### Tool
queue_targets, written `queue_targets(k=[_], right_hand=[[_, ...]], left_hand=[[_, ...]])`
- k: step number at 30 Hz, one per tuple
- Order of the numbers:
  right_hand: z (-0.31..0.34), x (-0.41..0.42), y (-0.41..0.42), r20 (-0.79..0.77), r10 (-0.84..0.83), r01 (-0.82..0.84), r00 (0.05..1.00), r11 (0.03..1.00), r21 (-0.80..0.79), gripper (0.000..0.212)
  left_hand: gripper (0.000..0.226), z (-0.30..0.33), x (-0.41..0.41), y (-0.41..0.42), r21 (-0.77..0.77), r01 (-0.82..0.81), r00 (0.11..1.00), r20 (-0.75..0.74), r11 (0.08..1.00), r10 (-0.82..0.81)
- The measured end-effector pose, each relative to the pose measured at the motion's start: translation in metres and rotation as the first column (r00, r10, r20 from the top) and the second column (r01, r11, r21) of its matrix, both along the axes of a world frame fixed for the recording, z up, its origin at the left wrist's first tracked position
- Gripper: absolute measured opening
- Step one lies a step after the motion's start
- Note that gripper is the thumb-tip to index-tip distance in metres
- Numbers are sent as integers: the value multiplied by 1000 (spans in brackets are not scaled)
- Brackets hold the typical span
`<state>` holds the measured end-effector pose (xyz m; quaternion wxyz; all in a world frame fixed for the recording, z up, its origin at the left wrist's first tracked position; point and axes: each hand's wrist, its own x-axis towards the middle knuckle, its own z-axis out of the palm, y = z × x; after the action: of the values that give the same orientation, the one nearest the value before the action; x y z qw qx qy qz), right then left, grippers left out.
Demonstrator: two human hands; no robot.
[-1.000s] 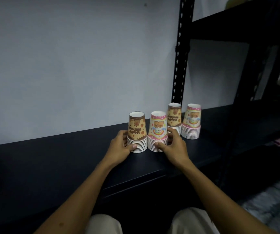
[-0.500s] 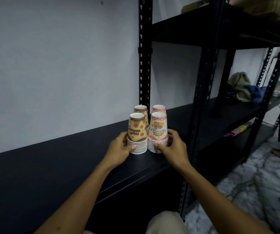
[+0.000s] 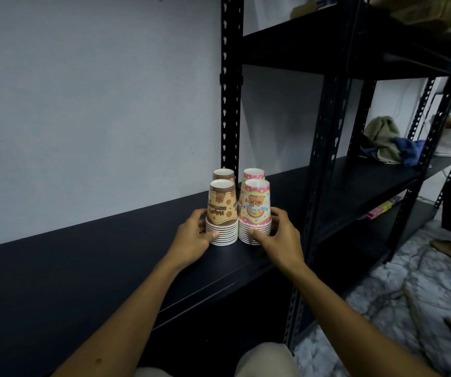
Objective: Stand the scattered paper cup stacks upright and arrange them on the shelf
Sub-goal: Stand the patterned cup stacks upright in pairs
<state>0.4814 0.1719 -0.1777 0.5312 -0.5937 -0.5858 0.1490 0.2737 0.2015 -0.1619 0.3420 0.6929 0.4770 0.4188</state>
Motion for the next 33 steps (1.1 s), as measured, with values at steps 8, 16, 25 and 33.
queue_targets(k=[8,16,25,33], right_hand=[[-2,1,0,0,8,-8,1000,1000,-7,68],[-14,5,-9,40,-51,54,998,996,-71,75],[-23,-22,-55,226,-46,20,973,993,119,43],[-17,-90,-59,644,194,-230,740,973,-30,37]], left_hand=[[60,-1,1,-6,0,8,1000,-27,1000,-8],[79,-4,-3,-13,-23,-139,981,-136,990,135],[56,-8,-35,-56,81,-287,918,-261,955,298],[38,-8,-107,-131,269,-335,690,-582,903,429]])
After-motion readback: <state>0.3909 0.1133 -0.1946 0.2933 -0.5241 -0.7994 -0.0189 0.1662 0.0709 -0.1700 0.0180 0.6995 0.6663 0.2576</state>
